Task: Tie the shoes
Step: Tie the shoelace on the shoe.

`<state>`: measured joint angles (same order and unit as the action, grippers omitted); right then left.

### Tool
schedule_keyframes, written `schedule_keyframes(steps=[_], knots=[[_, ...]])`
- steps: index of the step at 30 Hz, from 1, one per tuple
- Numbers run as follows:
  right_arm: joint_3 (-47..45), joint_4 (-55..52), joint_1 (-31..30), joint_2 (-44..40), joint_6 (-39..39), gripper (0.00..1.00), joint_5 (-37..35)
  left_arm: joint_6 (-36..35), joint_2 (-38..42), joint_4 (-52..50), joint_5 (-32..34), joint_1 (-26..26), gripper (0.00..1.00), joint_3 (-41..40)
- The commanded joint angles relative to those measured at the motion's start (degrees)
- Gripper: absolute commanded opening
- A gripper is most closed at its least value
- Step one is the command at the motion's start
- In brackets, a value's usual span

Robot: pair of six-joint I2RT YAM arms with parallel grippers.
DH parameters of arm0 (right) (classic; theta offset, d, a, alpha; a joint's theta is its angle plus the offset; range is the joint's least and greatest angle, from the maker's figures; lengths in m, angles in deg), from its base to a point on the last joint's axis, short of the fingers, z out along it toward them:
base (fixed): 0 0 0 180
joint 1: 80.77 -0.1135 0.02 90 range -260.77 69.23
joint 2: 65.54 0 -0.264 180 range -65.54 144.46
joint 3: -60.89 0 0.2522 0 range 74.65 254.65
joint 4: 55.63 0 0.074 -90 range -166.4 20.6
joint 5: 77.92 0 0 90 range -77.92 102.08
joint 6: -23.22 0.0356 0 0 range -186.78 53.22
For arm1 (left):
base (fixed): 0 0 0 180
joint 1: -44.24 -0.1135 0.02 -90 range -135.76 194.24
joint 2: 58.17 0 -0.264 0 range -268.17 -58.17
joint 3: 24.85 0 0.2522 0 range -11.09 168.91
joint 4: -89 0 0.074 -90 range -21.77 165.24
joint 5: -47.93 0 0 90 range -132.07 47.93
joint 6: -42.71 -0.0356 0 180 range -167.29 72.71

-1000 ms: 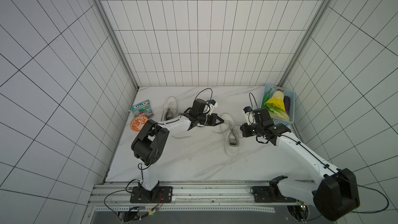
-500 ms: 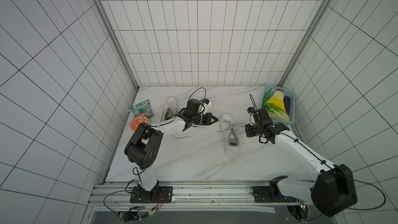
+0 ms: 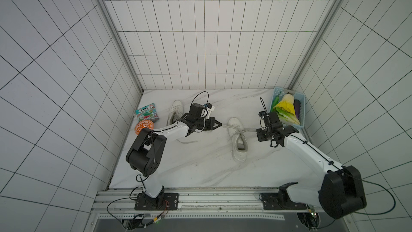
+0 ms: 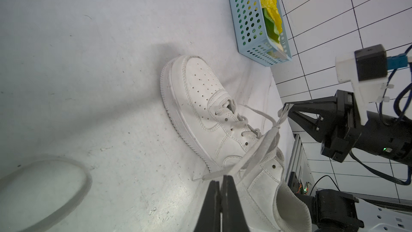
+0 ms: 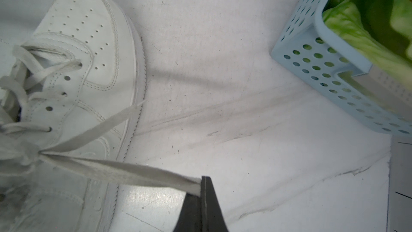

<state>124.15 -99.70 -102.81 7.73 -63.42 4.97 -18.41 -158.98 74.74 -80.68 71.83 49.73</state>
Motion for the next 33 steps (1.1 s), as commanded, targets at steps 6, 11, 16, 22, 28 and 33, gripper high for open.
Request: schedule_keyframes(steps=[6, 11, 16, 22, 28, 33], knots=[[-0.2, -1.5, 3.0, 0.8, -0.7, 0.00, -3.5, -1.2, 1.7, 0.5, 0.8, -2.1, 0.00, -1.4], [-0.2, -1.2, 3.3, 1.0, -0.7, 0.00, -2.1, -1.2, 1.8, 0.5, 0.5, -2.3, 0.00, -1.4], [-0.7, 1.0, 3.3, -0.5, -1.7, 0.00, 5.0, -1.0, 1.6, 1.5, -0.5, -2.3, 0.00, -1.5], [-0.9, 2.2, 3.2, -4.0, -0.1, 0.00, 12.8, -0.1, 3.4, 5.6, -2.4, -2.0, 0.20, -3.0], [-1.4, 1.8, 3.1, -5.9, 2.0, 0.00, 15.6, -2.6, 1.7, 1.6, -1.3, 2.2, 0.39, 0.0], [-1.5, 1.8, 3.0, -5.7, 2.4, 0.00, 16.2, 0.1, -5.3, 0.9, -2.0, 4.4, 0.41, 5.3]])
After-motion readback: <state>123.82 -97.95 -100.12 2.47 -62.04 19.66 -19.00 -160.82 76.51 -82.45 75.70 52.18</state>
